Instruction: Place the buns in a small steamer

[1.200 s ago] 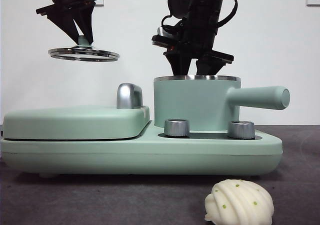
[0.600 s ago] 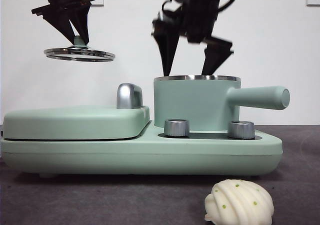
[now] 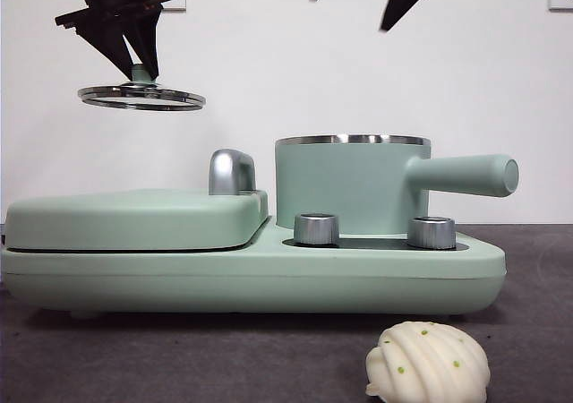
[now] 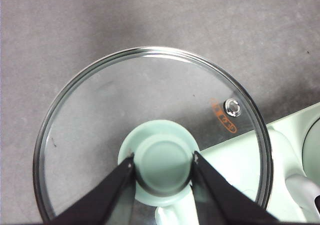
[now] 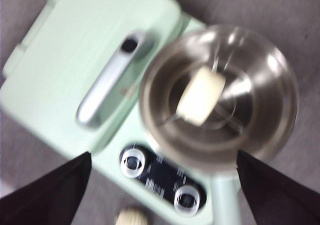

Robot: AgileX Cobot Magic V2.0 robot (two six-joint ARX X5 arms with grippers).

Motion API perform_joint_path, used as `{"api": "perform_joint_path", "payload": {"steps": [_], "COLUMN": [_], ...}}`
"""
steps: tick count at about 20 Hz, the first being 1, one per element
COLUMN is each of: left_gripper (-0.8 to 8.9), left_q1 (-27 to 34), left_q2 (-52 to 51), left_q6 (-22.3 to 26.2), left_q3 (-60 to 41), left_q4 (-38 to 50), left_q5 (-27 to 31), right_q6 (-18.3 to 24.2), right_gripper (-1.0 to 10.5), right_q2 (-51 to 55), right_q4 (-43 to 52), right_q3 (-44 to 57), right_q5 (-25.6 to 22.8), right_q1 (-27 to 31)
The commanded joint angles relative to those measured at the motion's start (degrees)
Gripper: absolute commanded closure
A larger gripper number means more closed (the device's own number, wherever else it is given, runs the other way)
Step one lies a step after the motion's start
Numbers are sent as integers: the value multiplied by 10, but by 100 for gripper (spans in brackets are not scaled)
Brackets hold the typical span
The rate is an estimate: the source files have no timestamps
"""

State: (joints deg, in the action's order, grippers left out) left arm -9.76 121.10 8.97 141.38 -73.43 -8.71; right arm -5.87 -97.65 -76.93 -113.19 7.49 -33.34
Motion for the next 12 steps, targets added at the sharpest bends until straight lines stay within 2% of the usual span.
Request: {"api": "perform_joint_path", "payload": {"steps": [1,5,9,12], "left_gripper": [726,726,726,726], "left_q1": [0,0,0,0], "left_q2": [-4,-4,-4,-4], "left_q6": [-5,-5,-5,-7], "left_q3": [27,27,27,27], "left_q4": [12,11,10,10], "left_q5": [-1,-1,-1,-1], "right_q6": [-6,-14,-68,-96], "right_gripper": [482,483,482,483], "right_q2": [67,167,238,243], "right_q4": [-45,-41,67,141], "right_q3": [83,244,402,499], "right_q5": [-2,-12,-14,-15], "right_q1": [-22,-75,-138,-180]}}
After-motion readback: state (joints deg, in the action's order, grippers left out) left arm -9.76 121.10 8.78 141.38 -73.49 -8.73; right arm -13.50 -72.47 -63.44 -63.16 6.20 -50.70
